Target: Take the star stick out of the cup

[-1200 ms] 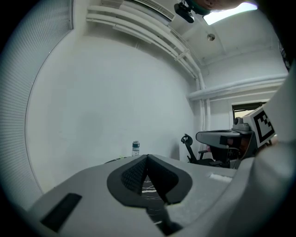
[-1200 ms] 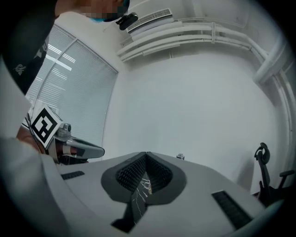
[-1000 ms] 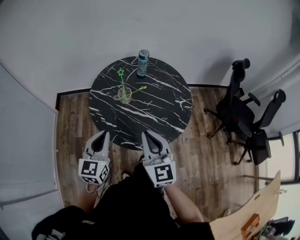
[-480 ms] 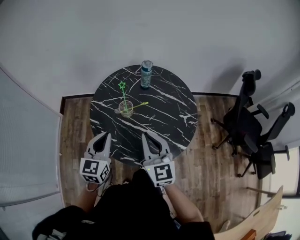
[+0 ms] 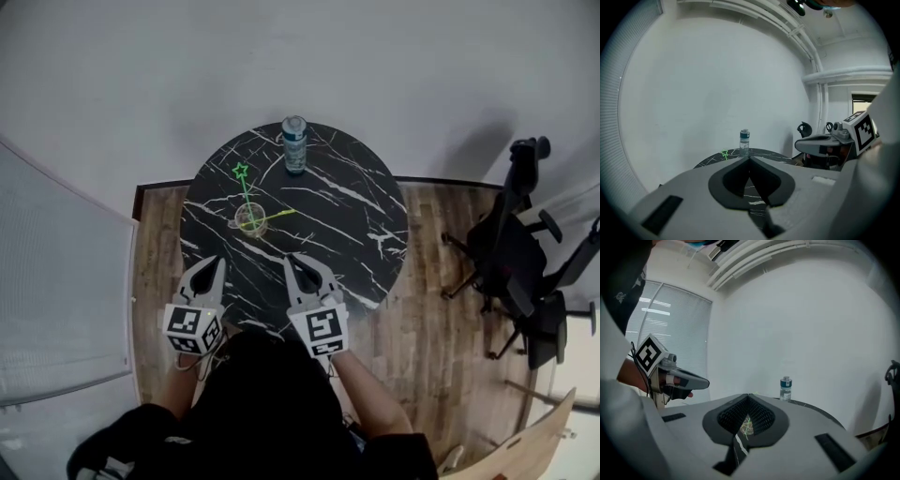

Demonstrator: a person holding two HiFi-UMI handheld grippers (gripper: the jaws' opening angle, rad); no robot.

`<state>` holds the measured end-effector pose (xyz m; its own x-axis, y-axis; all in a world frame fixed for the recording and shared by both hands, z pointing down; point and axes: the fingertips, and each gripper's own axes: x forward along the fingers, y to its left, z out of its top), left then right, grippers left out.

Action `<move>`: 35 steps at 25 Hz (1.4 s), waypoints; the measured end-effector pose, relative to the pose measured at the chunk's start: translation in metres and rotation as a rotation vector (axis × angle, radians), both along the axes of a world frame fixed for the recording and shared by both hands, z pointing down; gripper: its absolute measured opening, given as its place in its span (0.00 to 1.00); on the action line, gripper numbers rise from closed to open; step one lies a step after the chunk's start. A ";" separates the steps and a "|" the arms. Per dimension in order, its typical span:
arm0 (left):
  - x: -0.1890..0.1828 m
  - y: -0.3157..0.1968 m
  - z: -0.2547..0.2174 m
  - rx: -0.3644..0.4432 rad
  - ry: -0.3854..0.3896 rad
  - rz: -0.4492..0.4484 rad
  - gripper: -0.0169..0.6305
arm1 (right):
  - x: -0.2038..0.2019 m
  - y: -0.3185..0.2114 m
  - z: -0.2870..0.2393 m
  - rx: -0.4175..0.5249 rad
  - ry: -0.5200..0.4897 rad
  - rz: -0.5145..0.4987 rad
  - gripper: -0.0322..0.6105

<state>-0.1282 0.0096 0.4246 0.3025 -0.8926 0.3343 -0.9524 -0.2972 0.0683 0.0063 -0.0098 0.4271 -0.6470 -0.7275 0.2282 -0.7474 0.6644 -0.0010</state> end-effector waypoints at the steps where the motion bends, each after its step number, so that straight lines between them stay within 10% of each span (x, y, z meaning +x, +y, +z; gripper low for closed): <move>1: 0.000 -0.001 0.003 -0.011 0.002 -0.002 0.02 | 0.000 -0.002 0.006 -0.013 0.000 -0.002 0.04; 35: -0.030 -0.051 0.102 -0.219 0.010 0.033 0.02 | -0.050 -0.068 0.118 -0.308 -0.054 0.038 0.04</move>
